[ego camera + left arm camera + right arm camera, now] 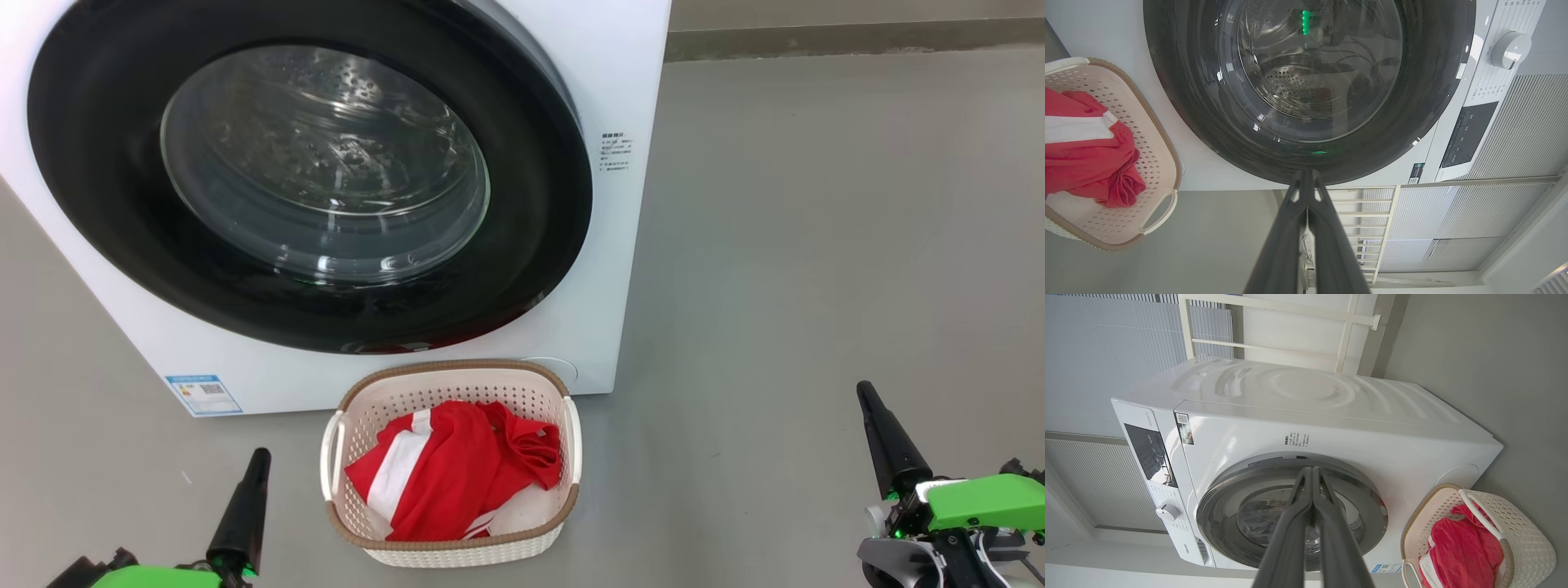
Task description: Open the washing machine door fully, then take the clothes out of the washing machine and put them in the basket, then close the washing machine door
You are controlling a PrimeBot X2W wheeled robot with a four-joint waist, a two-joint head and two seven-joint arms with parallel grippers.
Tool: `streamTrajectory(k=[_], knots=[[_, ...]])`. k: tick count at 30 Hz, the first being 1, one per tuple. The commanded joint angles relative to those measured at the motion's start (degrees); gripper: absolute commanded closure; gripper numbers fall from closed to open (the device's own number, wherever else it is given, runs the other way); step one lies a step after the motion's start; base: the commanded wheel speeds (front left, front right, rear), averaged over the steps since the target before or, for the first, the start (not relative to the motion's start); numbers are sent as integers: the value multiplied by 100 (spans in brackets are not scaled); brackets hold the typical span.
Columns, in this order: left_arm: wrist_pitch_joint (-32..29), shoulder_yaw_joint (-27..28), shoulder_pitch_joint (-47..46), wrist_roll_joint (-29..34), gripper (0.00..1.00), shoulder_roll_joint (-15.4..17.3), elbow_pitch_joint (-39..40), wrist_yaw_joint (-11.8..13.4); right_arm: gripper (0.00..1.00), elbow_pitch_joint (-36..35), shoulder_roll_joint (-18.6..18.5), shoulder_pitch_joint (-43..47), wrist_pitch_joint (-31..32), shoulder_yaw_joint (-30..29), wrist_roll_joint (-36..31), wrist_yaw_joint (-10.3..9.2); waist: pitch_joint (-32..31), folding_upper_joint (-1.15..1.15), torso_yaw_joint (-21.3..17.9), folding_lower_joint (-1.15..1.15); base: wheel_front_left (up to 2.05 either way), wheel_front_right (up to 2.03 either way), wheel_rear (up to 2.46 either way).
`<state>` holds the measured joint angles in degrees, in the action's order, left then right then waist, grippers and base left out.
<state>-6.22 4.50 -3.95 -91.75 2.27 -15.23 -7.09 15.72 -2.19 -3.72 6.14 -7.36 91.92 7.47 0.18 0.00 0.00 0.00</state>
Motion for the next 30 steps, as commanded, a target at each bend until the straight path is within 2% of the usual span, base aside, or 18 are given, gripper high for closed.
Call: streamTrajectory(k=[1, 30], knots=[[-28, 204, -224, -39, 100, 61, 120, -40, 100, -170, -79, -245, 28, 92, 32, 2, 0, 0, 0, 0, 0, 0, 0], [-27, 203, -224, -40, 100, 61, 120, -40, 100, -170, -75, -246, 33, 86, 27, 2, 0, 0, 0, 0, 0, 0, 0]])
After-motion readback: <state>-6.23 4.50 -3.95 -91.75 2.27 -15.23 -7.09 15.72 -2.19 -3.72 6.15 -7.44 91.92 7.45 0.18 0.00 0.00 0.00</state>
